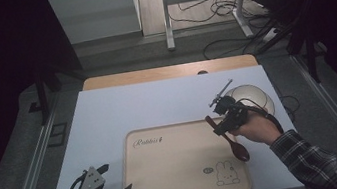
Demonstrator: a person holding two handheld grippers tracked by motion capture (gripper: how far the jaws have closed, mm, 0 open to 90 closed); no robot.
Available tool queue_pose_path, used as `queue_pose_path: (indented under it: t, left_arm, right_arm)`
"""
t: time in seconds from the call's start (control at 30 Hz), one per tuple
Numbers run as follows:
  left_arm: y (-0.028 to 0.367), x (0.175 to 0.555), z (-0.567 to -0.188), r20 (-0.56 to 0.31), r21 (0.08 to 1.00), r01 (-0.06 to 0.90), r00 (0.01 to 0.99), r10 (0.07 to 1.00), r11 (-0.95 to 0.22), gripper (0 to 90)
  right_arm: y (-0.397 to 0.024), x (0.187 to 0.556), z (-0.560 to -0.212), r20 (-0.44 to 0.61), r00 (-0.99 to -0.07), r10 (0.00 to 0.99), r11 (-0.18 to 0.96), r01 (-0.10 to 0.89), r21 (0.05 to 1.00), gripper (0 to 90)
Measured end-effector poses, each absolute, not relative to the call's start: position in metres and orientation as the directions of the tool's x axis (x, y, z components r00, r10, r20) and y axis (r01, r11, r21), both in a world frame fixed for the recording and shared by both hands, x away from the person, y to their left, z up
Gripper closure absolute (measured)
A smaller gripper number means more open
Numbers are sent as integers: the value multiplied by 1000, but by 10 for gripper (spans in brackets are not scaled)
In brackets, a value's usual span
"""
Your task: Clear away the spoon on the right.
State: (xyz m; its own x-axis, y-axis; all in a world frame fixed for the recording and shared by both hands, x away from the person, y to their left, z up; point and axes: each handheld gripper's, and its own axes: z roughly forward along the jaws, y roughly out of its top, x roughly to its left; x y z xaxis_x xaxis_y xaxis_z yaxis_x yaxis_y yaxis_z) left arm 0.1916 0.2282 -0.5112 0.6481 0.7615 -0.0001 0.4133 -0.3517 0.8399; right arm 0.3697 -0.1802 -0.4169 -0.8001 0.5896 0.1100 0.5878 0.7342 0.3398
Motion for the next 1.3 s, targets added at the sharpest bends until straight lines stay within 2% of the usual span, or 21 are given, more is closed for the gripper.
queue_pose_path:
  t: [0.27,0.47,0.67,0.7,0.97,1.3]
  left_arm:
    - [228,191,-511,1,841,411,649,761,-352,3]
    - [229,191,-511,-1,842,411,648,762,-349,3]
    - [228,191,-511,1,842,411,648,761,-350,3]
    - [228,191,-511,1,842,411,648,761,-351,3]
    - [228,191,-511,3,841,411,648,761,-353,3]
    - [228,191,-511,2,841,412,648,762,-352,3]
  right_arm:
    - [-160,362,-436,161,-815,557,759,578,300,789]
    - [-151,360,-459,163,-818,552,774,575,265,788]
    - [-150,357,-476,189,-817,545,771,577,271,767]
    - [-152,357,-477,196,-816,543,763,577,289,698]
    - [-158,353,-469,171,-825,539,752,562,344,589]
    - [-166,338,-468,149,-840,522,712,525,467,441]
